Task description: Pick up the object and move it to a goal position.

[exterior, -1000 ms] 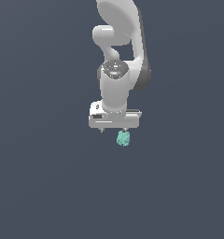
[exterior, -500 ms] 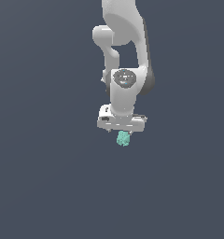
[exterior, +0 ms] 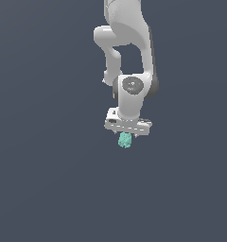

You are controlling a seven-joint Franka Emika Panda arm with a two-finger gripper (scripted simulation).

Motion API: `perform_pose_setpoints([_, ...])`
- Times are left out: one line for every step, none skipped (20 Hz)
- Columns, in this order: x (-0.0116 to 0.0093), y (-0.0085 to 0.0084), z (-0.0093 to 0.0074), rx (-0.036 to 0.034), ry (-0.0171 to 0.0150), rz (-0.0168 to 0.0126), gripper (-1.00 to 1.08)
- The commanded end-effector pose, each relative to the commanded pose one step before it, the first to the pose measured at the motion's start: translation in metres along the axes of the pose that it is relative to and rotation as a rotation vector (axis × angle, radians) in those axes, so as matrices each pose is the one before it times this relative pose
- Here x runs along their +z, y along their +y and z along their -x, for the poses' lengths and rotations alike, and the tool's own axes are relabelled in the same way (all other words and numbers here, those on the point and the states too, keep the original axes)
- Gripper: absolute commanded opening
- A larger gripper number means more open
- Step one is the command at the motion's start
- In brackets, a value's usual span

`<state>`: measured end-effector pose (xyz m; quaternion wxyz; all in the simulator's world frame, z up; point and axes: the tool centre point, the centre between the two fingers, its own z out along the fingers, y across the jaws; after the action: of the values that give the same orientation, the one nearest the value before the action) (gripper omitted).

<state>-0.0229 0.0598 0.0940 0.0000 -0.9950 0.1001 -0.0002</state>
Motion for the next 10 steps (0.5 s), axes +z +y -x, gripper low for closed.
perform_pose_setpoints([0.00265, -0.00163, 0.00179, 0.01100, -0.00027, 0.00008, 1.00])
perform_pose_setpoints([0.00043, -0.00034, 0.00033, 0.00137, -0.00014, 0.00003, 1.00])
perform_pose_setpoints([0.00016, 0.00002, 0.00007, 0.00069, -0.00007, 0.00001, 1.00])
perform_pose_setpoints([-0.00059, 0.00017, -0.00029, -0.00401, -0.00038, 0.00004, 1.00])
perform_pose_setpoints([0.00035, -0.00001, 0.00001, 0.00000, 0.00000, 0.00000, 1.00])
perform_pose_setpoints([0.00103, -0.00004, 0.00005, 0.00000, 0.00000, 0.00000, 1.00])
perform_pose_setpoints([0.00171, -0.00007, 0.00008, 0.00000, 0.00000, 0.00000, 1.00])
perform_pose_setpoints([0.00239, -0.00009, 0.00012, 0.00000, 0.00000, 0.00000, 1.00])
perform_pose_setpoints([0.00302, 0.00027, 0.00003, 0.00069, 0.00007, 0.00000, 1.00])
perform_pose_setpoints([0.00372, -0.00014, 0.00020, 0.00000, 0.00000, 0.00000, 1.00])
